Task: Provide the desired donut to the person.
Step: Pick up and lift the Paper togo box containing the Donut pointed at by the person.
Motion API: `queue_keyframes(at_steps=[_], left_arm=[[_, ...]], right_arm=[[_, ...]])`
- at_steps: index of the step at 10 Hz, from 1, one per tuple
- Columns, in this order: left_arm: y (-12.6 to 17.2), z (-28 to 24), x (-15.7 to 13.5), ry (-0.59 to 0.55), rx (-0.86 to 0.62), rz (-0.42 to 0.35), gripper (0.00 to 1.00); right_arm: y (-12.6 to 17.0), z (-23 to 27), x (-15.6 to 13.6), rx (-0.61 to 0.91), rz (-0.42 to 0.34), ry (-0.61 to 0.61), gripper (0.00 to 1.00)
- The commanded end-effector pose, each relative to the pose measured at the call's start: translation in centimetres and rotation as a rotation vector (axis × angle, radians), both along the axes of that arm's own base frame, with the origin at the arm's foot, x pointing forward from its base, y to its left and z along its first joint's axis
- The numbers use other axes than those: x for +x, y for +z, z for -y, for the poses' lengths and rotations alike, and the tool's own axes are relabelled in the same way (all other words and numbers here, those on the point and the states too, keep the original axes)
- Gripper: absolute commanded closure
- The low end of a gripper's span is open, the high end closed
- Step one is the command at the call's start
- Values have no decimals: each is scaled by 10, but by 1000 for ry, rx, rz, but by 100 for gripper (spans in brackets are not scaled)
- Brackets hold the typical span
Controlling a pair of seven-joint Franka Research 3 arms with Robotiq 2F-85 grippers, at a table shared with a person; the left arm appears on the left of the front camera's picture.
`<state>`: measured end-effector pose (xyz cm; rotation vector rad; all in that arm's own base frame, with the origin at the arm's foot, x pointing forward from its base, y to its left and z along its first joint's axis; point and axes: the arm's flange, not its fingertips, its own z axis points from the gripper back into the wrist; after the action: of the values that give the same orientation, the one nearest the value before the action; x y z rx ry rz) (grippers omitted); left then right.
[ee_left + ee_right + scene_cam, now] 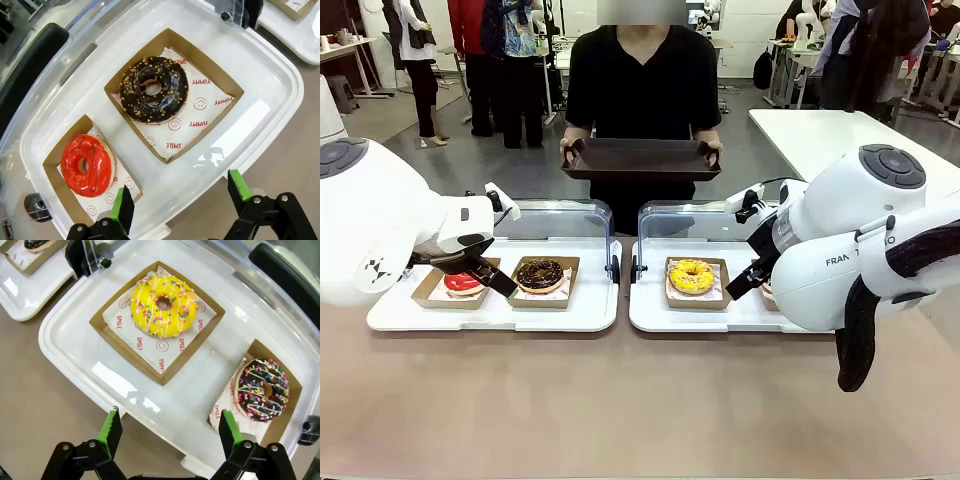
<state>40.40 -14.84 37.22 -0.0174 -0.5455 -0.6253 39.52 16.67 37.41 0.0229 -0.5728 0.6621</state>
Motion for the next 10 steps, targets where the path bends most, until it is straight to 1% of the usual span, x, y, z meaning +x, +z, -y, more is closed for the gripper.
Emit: queue_keyframes(at_steps=[1, 10], left_arm=[[0, 0, 0, 0, 0, 0, 0], [0, 0, 0, 0, 0, 0, 0]], right_arm=[[0, 0, 0, 0, 0, 0, 0], [0, 0, 0, 0, 0, 0, 0]])
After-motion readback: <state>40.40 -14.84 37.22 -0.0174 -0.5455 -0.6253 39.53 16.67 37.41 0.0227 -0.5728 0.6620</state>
